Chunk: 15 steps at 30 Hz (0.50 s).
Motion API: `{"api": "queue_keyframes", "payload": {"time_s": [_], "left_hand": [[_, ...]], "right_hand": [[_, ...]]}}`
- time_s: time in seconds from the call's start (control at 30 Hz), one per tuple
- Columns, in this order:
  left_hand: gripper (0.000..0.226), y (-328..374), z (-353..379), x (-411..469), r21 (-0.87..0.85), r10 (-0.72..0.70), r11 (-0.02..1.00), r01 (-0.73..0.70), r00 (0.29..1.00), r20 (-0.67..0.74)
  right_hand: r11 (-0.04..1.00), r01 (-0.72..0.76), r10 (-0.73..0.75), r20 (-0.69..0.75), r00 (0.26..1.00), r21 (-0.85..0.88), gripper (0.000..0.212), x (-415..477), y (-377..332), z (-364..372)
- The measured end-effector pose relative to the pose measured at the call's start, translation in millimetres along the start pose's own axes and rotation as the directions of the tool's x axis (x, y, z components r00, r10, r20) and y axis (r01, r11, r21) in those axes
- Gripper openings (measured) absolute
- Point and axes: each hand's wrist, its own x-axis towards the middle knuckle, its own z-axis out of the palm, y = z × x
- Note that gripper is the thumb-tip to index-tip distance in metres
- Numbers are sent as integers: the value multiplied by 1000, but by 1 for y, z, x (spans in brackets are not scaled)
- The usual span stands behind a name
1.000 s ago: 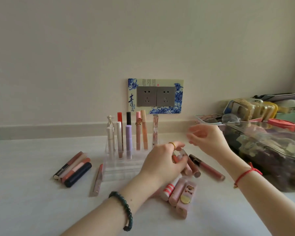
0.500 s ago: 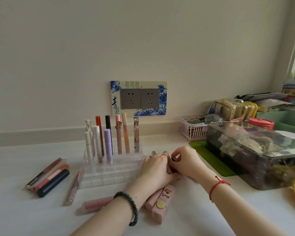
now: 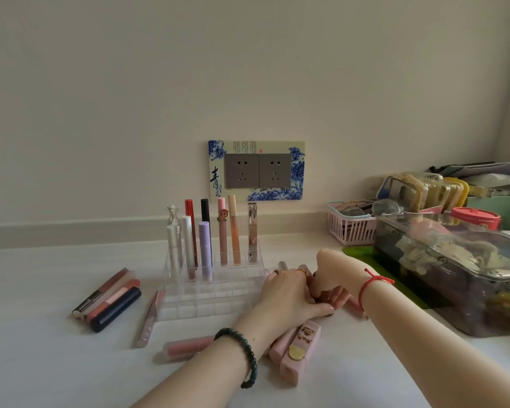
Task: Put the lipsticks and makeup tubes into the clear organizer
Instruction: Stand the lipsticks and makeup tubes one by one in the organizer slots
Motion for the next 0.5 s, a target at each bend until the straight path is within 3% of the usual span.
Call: {"api": "queue_keyframes", "payload": {"time_s": [0.07, 0.13, 0.17, 0.27, 0.33, 0.5], "left_hand": [[45, 2, -4, -3, -31, -5, 999, 6, 1000, 19], [38, 2, -10, -5, -114, -26, 993, 30, 999, 33], [42, 2, -13, -6, -171, -46, 984, 51, 998, 34], [75, -2, -17, -9, -278, -88, 957, 84, 996, 1], [87, -5, -18, -14, -359, -114, 928, 96, 993, -29], [64, -9, -26, -17, -646, -207, 761, 62, 967, -150]], "right_hand": [[998, 18, -15, -63, 998, 56, 25, -2, 1, 1], [987, 64, -43, -141, 989, 150, 7, -2, 5, 4], [978, 57, -28, -146, 989, 202, 14, -2, 8, 5], [961, -10, 24, -45, 999, 275, 24, -8, 14, 3], [961, 6, 9, -53, 999, 278, 33, -13, 17, -2], [837, 259, -194, -181, 964, 482, 21, -35, 11, -6]]}}
